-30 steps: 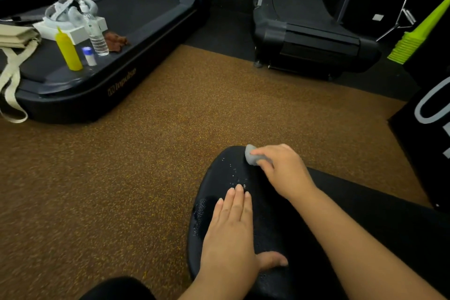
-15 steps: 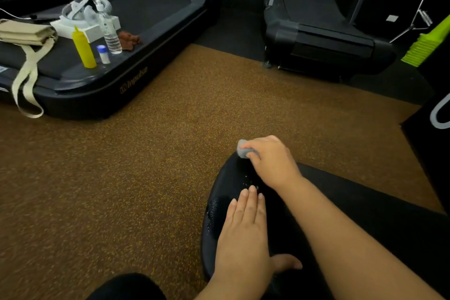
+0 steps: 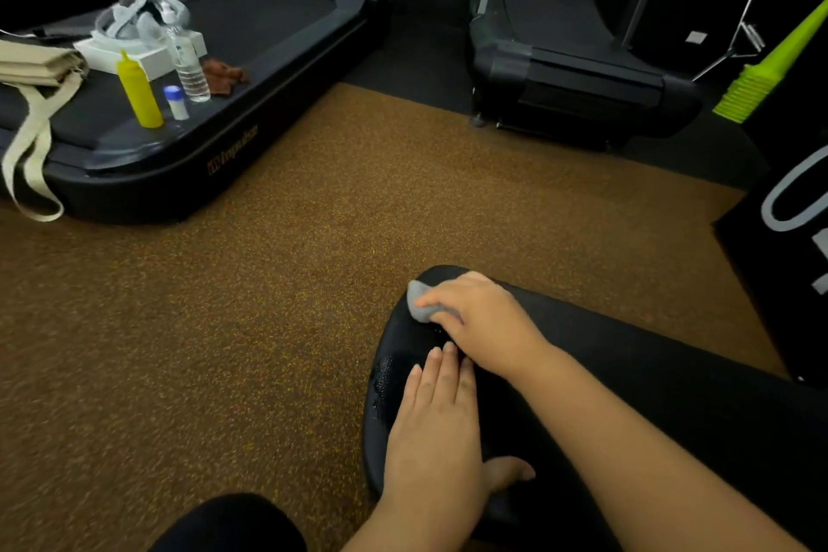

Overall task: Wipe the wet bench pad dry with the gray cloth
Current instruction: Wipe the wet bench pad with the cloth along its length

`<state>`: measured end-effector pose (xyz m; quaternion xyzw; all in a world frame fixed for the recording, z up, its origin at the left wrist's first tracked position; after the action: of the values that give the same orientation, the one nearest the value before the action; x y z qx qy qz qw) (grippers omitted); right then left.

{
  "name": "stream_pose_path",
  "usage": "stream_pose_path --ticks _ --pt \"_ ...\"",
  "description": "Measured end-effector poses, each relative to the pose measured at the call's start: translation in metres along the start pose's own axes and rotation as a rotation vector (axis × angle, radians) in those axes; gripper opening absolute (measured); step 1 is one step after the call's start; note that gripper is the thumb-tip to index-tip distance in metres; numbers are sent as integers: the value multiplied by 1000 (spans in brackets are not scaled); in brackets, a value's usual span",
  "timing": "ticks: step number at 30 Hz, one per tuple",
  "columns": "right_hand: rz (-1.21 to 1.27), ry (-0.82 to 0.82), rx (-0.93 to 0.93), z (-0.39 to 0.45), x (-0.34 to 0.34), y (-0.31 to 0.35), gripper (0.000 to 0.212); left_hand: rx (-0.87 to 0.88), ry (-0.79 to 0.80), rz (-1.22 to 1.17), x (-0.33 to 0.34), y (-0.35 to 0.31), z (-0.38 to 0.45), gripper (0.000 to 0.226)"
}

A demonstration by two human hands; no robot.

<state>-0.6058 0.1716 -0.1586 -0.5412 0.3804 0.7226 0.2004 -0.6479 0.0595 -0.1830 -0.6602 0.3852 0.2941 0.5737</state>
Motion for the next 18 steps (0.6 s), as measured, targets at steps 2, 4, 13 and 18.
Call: stream_pose_path --ticks 2,4,13,18 --pt "5 2 18 -10 -8 -18 26 -21 0 25 -2 5 -8 116" --pt "-8 -67 123 -11 -15 -37 28 -62 -14 48 -3 13 -14 117" --pt "23 -65 4 -50 -7 -16 29 -88 -58 36 -2 17 -21 117" --pt "-4 -137 203 -36 -8 -22 28 -102 -74 17 -2 17 -22 118"
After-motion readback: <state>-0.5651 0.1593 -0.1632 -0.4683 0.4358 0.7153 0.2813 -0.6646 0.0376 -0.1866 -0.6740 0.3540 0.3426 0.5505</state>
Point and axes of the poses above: each hand's wrist, its own z-axis towards the middle knuckle, its own x-axis out of the palm, y = z × x, the point moved 5 cm from there along z, towards the middle knuckle, and after that the axes turned 5 degrees about -z, right-handed, at the moved point
